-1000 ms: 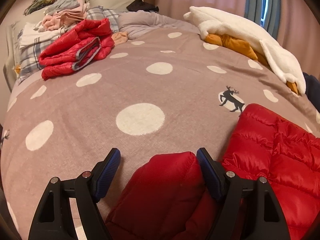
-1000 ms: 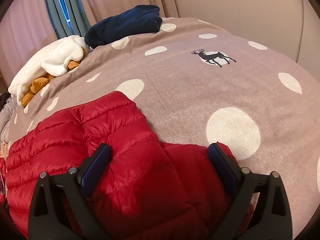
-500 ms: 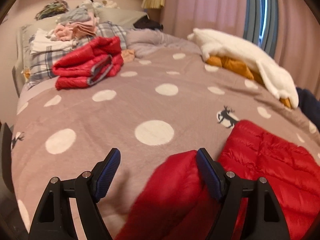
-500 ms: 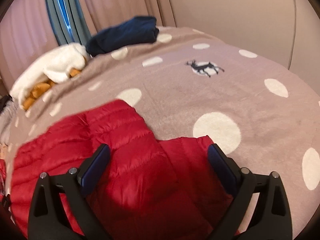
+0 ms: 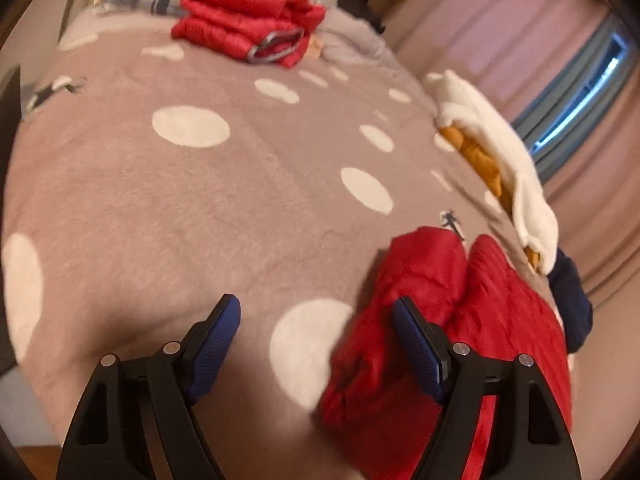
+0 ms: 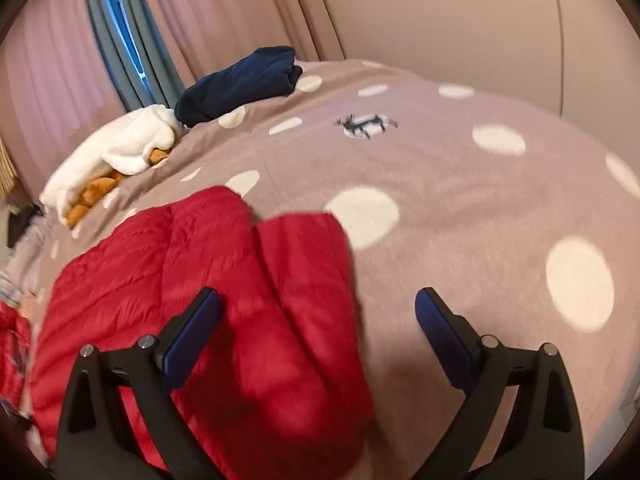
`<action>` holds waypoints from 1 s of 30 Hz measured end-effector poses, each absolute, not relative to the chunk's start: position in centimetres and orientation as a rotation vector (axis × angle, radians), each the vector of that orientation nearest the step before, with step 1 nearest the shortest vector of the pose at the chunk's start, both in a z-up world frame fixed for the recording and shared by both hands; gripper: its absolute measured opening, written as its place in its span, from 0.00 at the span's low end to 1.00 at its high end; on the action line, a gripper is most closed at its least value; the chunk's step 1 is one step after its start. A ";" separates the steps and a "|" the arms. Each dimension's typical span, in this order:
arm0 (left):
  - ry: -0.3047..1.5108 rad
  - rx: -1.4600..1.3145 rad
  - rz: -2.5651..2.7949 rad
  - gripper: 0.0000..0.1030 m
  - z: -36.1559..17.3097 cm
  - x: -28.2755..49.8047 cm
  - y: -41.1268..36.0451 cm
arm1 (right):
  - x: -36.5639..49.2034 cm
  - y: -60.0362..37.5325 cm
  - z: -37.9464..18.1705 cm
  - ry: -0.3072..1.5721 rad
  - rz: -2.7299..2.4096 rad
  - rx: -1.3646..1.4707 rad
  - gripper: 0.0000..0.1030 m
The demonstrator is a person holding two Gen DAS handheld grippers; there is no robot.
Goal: Fold large clothes
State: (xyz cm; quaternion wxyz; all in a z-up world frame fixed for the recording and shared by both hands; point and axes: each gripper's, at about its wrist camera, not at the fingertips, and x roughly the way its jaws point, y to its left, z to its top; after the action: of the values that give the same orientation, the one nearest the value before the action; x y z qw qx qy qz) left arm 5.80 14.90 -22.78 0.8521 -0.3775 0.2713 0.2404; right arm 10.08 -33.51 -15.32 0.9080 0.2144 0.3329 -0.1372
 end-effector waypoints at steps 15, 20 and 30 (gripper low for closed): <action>0.597 -1.074 0.088 0.76 -23.6 5.9 12.3 | 8.3 -29.0 -17.5 0.683 -0.174 0.640 0.99; 0.567 -1.028 0.179 0.78 -23.4 5.6 11.7 | 9.2 -28.1 -17.6 0.688 -0.125 0.682 0.99; 0.554 -1.132 0.111 0.78 -23.7 4.0 12.7 | 9.8 -26.8 -17.6 0.677 -0.121 0.622 1.00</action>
State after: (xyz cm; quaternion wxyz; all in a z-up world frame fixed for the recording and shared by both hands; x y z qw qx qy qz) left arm 4.00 12.72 -23.66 0.8066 -0.5288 0.2588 0.0521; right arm 9.85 -26.78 -17.57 0.8944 0.2998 0.3266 -0.0585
